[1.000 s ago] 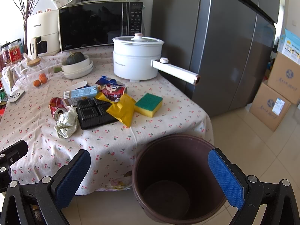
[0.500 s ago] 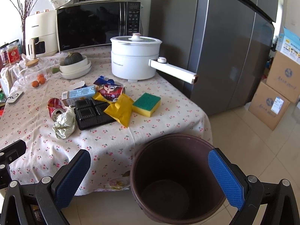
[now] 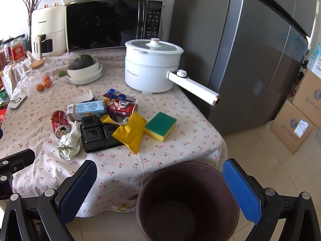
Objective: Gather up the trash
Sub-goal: 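Grasp the crumpled white tissue with the left gripper while the right gripper grasps the yellow wrapper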
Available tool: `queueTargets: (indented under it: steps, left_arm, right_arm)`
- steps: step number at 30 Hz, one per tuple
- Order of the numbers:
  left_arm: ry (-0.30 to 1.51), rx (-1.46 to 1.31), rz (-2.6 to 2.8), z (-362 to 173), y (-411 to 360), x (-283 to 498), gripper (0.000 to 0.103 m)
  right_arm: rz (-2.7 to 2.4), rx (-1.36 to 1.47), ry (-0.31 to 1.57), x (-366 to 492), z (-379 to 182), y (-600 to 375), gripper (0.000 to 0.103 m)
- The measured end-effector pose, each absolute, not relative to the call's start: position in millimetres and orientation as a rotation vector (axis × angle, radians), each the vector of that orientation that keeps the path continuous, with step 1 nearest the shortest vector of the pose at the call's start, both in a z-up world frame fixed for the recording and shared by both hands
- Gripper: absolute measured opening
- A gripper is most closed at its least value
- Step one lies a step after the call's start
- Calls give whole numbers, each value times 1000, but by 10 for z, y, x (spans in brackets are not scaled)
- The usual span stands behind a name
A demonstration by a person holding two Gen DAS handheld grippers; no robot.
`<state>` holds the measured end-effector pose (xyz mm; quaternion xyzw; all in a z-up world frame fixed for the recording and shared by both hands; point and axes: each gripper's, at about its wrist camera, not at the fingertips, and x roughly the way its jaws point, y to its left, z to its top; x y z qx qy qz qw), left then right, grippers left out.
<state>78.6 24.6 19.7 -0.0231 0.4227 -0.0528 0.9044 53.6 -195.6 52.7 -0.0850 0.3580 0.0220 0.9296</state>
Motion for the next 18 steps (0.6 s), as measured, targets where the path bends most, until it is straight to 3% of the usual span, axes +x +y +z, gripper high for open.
queueTargets:
  steps: [13, 18]
  left_arm:
    - [1141, -336, -143, -584, 820, 1852, 101]
    - [1253, -343, -148, -1024, 657, 2066, 91]
  right_arm:
    - [77, -112, 980, 1240, -204, -2114, 103]
    - [21, -67, 1022, 1448, -350, -2295, 103]
